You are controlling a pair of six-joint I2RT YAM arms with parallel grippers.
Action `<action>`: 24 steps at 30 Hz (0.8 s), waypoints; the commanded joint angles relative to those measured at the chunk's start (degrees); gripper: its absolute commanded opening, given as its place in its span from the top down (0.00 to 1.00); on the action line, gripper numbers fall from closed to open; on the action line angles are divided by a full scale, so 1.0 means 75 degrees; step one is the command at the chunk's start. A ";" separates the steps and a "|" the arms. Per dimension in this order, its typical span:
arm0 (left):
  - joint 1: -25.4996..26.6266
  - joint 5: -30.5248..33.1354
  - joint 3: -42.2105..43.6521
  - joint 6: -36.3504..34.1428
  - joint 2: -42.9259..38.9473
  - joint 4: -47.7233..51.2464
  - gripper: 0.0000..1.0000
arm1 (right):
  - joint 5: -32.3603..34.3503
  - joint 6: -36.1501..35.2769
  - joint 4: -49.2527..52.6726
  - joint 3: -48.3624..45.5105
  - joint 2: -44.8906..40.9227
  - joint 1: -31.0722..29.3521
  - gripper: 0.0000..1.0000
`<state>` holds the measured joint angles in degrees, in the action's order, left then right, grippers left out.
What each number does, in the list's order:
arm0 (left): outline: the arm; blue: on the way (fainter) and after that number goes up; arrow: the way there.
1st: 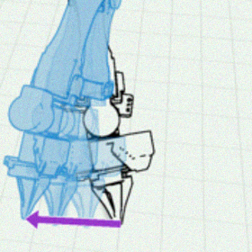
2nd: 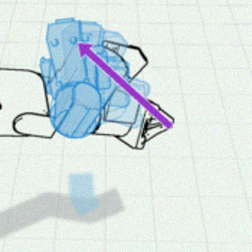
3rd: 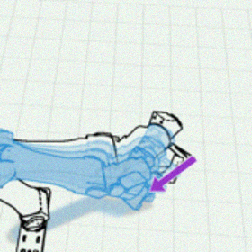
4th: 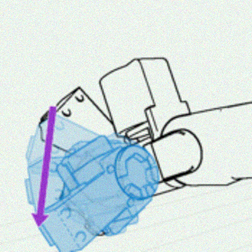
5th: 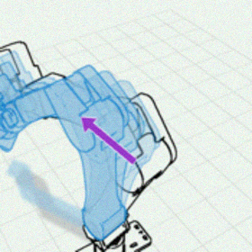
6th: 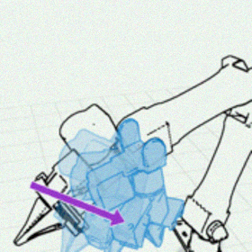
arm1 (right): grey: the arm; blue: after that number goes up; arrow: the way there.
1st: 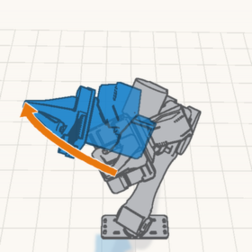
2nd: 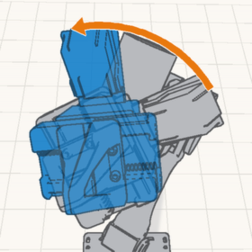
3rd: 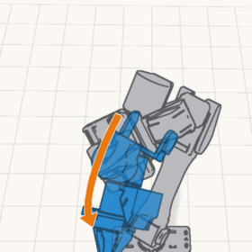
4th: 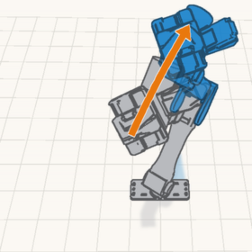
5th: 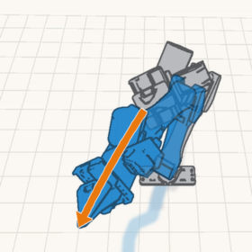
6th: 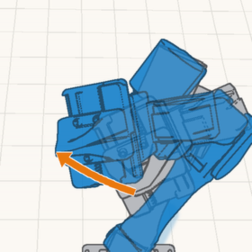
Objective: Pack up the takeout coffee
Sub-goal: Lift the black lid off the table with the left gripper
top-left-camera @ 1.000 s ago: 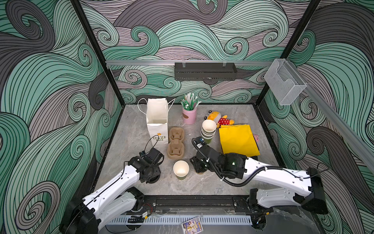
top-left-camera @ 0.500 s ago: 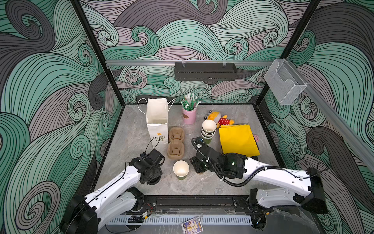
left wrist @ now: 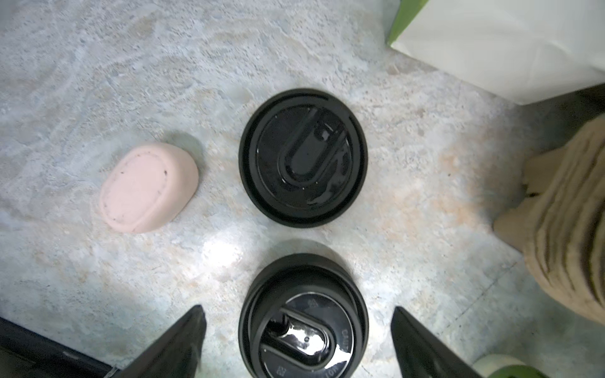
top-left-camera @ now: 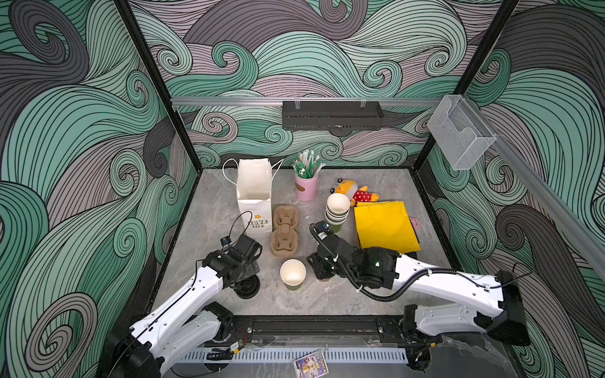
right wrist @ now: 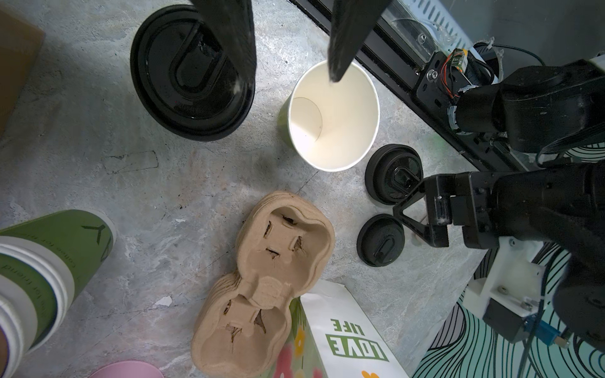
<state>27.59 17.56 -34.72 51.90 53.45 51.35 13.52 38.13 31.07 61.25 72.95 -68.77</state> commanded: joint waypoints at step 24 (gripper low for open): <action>-0.2457 -0.0717 -0.0168 -0.1197 0.2639 -0.2321 0.12 | 0.0002 -0.0020 0.0208 0.0165 -0.0210 0.0027 0.61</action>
<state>9.96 12.60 -34.65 42.87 71.79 32.73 13.45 37.98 31.57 61.25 72.64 -68.77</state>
